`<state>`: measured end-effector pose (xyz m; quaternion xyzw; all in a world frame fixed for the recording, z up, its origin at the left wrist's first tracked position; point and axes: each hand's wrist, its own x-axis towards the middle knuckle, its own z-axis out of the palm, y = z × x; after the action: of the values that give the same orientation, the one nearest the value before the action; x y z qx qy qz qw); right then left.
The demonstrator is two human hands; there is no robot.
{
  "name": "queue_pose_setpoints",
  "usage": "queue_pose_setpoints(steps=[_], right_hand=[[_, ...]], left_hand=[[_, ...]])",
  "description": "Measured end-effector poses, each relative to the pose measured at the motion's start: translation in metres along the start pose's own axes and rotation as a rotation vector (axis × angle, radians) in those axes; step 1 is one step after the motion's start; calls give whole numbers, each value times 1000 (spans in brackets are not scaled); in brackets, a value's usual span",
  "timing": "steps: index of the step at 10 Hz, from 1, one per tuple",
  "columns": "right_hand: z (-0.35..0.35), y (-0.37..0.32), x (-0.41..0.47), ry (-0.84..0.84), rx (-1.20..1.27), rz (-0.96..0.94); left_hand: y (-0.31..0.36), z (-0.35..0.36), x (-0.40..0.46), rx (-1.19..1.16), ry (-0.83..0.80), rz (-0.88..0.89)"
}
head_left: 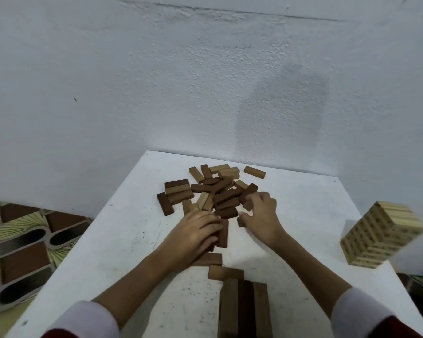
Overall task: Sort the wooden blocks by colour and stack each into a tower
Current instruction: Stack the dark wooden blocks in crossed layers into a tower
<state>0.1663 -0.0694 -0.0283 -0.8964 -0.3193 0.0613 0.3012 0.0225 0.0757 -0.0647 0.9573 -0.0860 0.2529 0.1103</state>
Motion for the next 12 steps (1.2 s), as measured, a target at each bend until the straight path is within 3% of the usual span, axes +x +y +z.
queue_pose_setpoints(steps=[1, 2, 3, 5, 7, 9, 11, 12], right_hand=[[-16, -22, -19, -192, 33, -92], [-25, -39, -33, -590, -186, -25], [-23, -50, -42, -768, -237, 158], [-15, -62, -44, -660, 25, 242], [-8, -72, -48, -640, 215, 214], [-7, -81, -52, -716, 374, 307], [-4, -94, -57, -609, -146, 223], [0, -93, -58, -620, -258, 210]], left_hand=[[-1, -16, -20, -30, 90, -220], [4, -21, -44, -65, 83, -441], [13, -22, -60, -164, 35, -551], [35, -28, -69, -316, -11, -633], [39, -20, -78, -106, -39, -425], [44, -20, -84, -24, -13, -386], [44, -23, -90, 33, 29, -408], [44, -22, -94, 103, 66, -401]])
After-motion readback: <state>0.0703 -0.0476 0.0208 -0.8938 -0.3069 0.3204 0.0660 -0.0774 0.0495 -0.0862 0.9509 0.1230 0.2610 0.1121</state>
